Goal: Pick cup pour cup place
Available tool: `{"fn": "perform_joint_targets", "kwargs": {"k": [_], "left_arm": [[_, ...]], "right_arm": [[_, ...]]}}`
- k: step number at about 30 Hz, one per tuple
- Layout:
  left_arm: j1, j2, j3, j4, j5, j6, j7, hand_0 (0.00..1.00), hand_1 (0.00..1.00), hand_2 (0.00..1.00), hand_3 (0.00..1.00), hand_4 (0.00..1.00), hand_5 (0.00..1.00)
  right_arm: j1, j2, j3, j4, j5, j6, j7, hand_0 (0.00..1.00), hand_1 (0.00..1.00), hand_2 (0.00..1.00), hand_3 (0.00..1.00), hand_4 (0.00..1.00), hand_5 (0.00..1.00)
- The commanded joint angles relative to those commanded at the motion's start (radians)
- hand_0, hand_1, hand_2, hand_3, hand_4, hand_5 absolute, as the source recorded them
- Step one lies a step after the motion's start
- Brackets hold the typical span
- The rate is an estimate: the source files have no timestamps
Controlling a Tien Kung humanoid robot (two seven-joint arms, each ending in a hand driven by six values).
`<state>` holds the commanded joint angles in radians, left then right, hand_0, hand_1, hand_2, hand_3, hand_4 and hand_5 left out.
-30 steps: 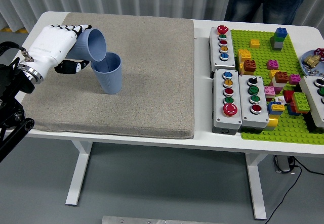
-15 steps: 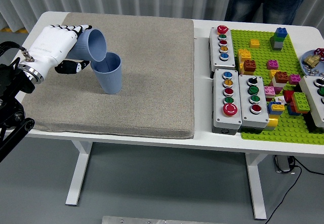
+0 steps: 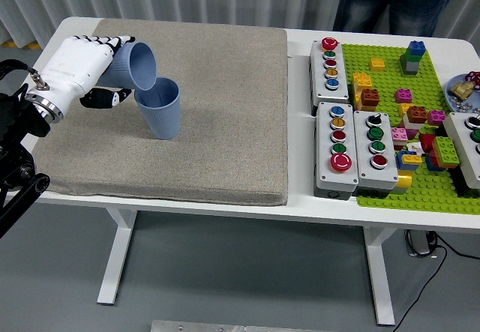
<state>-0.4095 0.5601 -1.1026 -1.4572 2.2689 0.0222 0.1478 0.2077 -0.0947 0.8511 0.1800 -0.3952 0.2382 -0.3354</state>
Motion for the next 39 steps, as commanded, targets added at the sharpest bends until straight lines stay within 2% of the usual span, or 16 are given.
{"fn": "perform_joint_targets", "kwargs": {"k": [39], "left_arm": [[-0.018, 0.016, 0.018, 0.001, 0.000, -0.009, 0.014, 0.590, 0.609, 0.763, 0.749, 0.282, 0.002]], "right_arm": [[-0.003, -0.001, -0.003, 0.000, 0.004, 0.000, 0.002, 0.747, 0.698, 0.752, 0.608, 0.104, 0.255]]}}
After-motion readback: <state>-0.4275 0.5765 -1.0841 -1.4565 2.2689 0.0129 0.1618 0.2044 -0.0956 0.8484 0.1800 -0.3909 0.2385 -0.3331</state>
